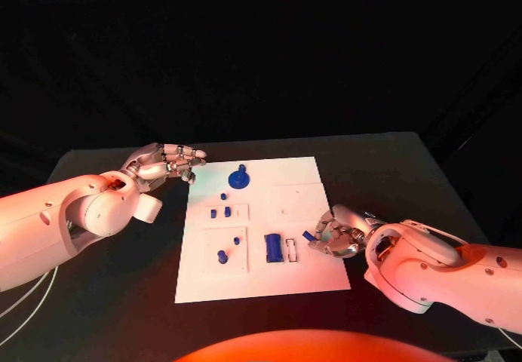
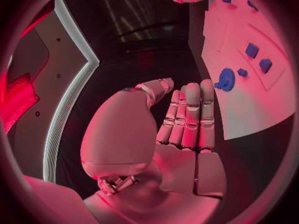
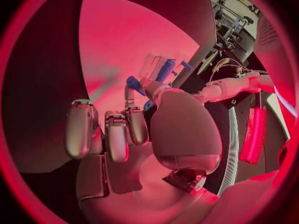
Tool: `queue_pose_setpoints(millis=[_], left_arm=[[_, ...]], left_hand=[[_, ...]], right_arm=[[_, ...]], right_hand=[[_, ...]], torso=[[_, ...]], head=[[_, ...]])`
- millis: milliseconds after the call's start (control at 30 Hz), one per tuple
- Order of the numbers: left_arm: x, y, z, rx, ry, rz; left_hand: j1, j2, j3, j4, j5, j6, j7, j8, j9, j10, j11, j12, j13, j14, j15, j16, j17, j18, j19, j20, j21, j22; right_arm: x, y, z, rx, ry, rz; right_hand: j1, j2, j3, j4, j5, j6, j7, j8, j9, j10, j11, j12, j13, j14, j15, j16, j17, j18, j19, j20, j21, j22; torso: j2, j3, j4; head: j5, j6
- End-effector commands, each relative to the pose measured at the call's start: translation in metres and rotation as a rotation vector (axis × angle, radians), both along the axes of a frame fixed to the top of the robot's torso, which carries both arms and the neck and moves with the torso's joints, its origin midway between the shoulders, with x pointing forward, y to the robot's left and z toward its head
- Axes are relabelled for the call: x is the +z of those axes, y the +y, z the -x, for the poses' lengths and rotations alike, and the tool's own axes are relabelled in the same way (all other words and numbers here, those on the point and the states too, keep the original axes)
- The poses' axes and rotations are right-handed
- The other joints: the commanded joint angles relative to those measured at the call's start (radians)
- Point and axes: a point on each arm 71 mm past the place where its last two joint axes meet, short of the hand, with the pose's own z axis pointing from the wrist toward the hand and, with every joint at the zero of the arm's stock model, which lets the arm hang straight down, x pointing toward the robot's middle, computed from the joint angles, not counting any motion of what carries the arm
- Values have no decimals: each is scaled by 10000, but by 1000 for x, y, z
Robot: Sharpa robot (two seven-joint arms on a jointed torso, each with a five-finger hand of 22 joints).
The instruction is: Assemble the parts on the task board
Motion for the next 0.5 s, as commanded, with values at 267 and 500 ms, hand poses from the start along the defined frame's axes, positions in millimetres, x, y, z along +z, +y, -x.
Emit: queue_pose_setpoints(millis=[267, 500], left_arm=[[1, -2, 1, -166, -1, 101], [1, -3, 1, -186, -3, 71]], left_hand=[[-44, 41, -6, 3, 33, -60, -1, 36, 7, -62, 23, 52, 8, -66, 10, 57, -7, 70, -23, 33, -35, -12], [-44, 41, -6, 3, 33, -60, -1, 36, 7, -62, 23, 52, 8, -66, 10, 57, -7, 70, -23, 33, -35, -12]], right_arm=[[-11, 14, 1, -461, 1299, -1032], [-17, 23, 1, -256, 1404, -1018]], right_hand=[[-222, -33, 907, -836, 31, 23, -86, 21, 2, 150, -50, 41, 1459, 1000, -50, 53, 2598, -31, 383, -41, -82, 1669], [-453, -40, 878, -778, 26, 18, -71, 7, -2, 152, -37, 38, 1461, 997, -41, 47, 2586, -27, 377, -39, -120, 1664]], torso=[[4, 12, 1], [-4, 19, 0]], head=[[53, -62], [63, -79]])
